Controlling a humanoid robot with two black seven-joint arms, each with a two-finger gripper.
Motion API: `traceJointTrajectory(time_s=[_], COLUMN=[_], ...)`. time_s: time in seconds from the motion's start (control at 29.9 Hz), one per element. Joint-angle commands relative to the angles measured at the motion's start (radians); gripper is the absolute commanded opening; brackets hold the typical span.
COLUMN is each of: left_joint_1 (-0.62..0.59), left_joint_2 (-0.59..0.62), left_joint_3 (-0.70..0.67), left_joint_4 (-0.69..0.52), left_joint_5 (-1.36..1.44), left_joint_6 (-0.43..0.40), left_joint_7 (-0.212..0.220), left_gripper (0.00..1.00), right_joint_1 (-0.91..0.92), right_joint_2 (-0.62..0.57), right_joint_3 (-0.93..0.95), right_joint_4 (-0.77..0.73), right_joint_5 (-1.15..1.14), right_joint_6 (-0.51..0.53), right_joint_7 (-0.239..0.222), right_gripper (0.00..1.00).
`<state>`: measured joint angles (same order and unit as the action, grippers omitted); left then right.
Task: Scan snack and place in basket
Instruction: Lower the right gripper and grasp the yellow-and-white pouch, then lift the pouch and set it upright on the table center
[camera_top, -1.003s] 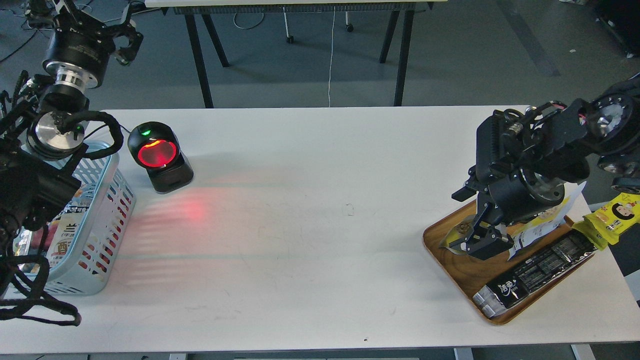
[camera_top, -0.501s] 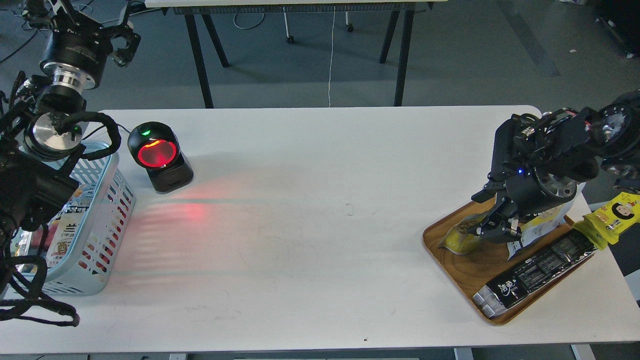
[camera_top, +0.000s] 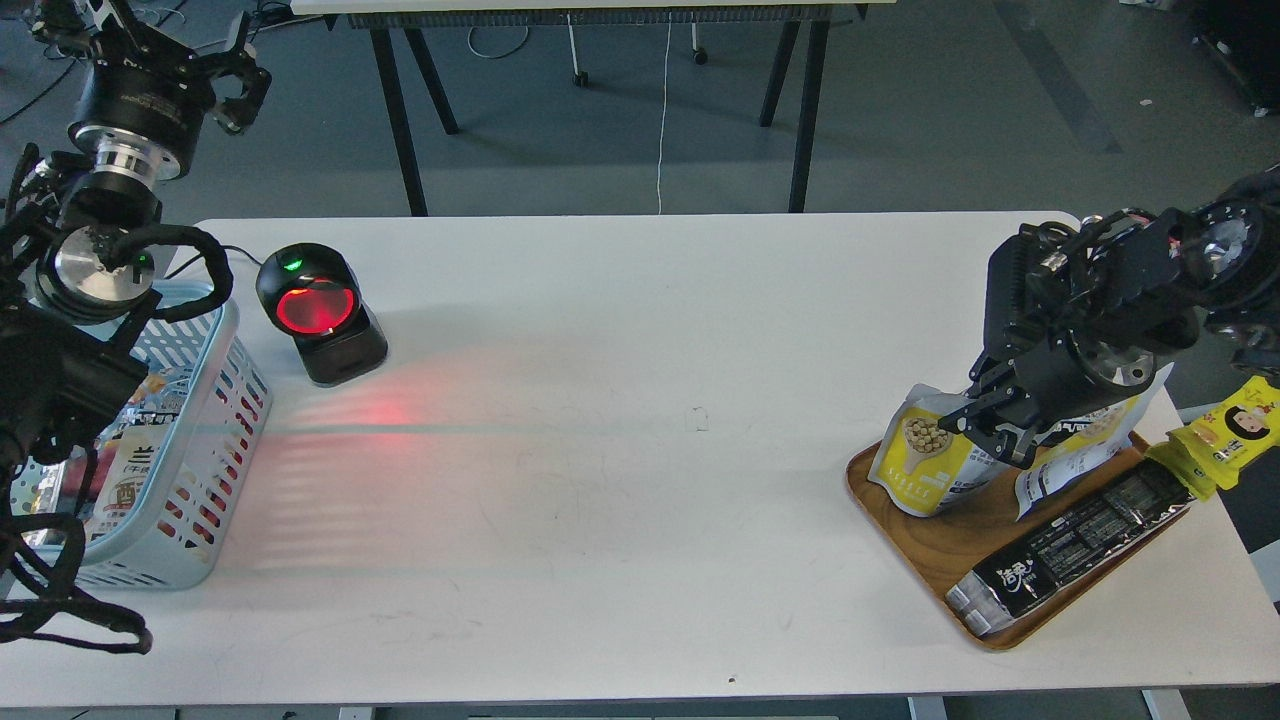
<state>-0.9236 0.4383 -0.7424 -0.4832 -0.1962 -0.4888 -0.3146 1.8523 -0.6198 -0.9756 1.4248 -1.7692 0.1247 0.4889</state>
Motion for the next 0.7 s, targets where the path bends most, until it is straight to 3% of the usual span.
traceJointTrajectory(time_s=[0.0, 0.27, 0.67], left_joint_1=[0.0, 0.0, 0.0], left_joint_2=[0.0, 0.002, 0.002], left_joint_3=[0.0, 0.0, 0.001], left_joint_4=[0.0, 0.0, 0.0], left_joint_5=[0.0, 0.0, 0.001], left_joint_6=[0.0, 0.0, 0.0], left_joint_7=[0.0, 0.002, 0.009], left_gripper=[1.0, 1.0, 1.0], right_joint_1=[0.027, 0.11, 0.091], right_joint_2=[-0.003, 0.023, 0.322], right_joint_3=[0.005, 0.126, 0.218], right_joint_4=[0.003, 0.009, -0.089], right_joint_5=[0.004, 0.059, 0.178], right_joint_6=[-0.004, -0.002, -0.049], right_joint_7=[0.0, 0.0, 0.0], right_gripper=[0.0, 0.0, 0.0])
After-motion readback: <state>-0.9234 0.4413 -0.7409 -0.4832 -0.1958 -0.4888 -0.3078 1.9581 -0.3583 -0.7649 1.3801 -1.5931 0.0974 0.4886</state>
